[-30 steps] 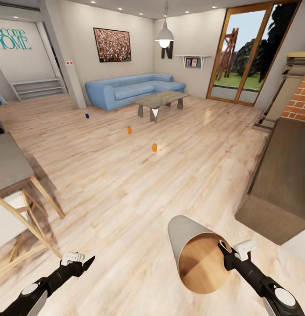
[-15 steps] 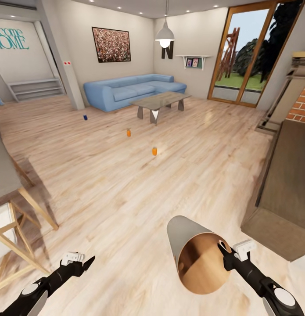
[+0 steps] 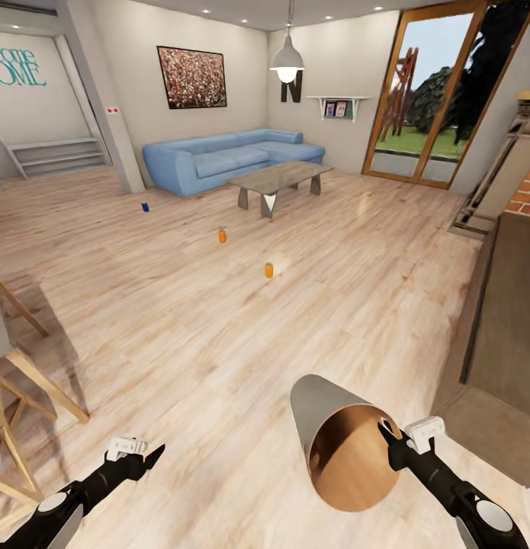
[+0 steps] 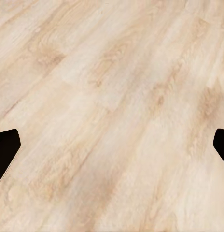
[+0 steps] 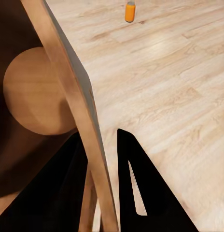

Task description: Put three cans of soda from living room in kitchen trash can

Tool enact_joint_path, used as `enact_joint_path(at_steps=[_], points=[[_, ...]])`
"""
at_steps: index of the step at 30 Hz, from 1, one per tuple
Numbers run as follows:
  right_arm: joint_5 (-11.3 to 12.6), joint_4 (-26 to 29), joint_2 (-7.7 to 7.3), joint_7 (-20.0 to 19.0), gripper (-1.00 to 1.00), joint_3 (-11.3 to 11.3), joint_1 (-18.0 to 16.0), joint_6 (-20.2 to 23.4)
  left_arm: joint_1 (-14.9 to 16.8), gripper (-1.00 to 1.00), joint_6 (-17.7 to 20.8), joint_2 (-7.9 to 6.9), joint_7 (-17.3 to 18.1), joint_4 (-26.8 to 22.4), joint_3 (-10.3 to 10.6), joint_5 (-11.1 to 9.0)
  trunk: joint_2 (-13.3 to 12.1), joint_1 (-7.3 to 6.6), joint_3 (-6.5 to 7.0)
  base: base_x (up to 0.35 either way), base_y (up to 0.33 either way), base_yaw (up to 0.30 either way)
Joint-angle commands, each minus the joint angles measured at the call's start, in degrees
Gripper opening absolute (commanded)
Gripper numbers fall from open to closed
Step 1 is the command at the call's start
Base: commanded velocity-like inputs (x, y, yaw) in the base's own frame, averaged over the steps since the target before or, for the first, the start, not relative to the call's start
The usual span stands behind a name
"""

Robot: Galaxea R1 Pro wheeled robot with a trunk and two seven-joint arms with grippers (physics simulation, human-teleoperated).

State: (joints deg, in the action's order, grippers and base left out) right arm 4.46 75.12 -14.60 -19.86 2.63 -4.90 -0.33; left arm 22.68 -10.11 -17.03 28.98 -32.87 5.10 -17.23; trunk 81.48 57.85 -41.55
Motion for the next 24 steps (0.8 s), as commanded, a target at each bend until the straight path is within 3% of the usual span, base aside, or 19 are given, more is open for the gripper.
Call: enact_joint_path(at_steps=[1,24], points=[[0.57,0.06,0.01,-0.53,-1.00,0.02,-0.02,0.06,0.00,1.00,0.00,0.03,0.01,0.00,0.00,-0.02,0.00,0.00,0.01,0.320,0.000,0.000],[0.47,0.03,0.97,-0.40,-1.00,-0.47,-0.02,0.16,0.00,1.00,-0.13,0.00,0.28,-0.01,0.00,-0.09,0.00,0.00,0.01,0.322,0.000,0.000]])
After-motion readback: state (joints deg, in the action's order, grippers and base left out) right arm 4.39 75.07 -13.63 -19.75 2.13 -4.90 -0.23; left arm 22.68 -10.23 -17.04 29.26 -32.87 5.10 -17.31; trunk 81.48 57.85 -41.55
